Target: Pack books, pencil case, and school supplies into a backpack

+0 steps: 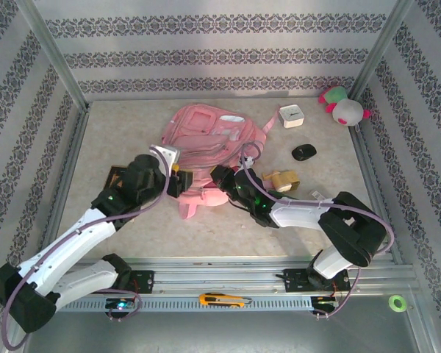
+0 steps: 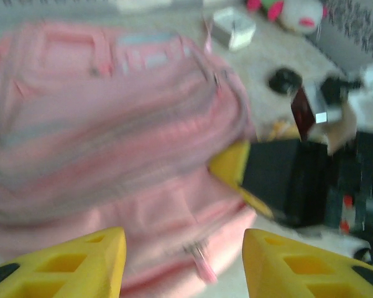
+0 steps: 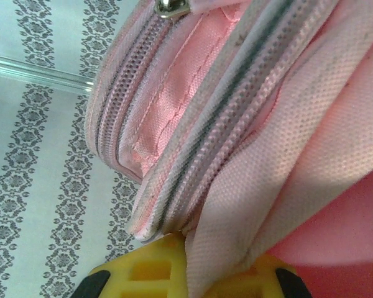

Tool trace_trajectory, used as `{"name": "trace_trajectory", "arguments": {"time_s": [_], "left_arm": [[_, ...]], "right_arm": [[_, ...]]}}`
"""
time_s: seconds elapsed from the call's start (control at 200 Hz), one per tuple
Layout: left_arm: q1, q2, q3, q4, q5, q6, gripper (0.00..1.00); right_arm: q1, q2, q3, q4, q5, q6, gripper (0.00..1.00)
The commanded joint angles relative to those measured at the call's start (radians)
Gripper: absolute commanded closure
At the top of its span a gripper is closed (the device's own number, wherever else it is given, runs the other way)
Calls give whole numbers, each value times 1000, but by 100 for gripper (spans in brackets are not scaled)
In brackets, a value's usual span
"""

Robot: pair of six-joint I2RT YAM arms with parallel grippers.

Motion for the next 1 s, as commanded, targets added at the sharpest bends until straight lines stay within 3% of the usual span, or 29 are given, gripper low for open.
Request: {"name": "trace_trajectory", "arguments": {"time_s": [0.0, 0.22, 0.809, 0.889, 0.994], "left_arm": [[-91, 24, -42, -114, -92, -205, 49], [-171, 146, -49, -49, -143, -265, 48], [-171, 336, -59, 135, -261, -267, 60], [-171, 357, -57, 143, -276, -268, 68], [-170, 369, -51, 135, -297, -257, 89]], "right_arm": [[15, 13, 58, 135, 28, -12, 100], [22, 26, 75, 154, 16, -21, 100], [23, 23, 83, 167, -25, -9, 100], [23, 16, 80, 164, -32, -13, 100], [21, 8, 71, 162, -39, -13, 100]]}}
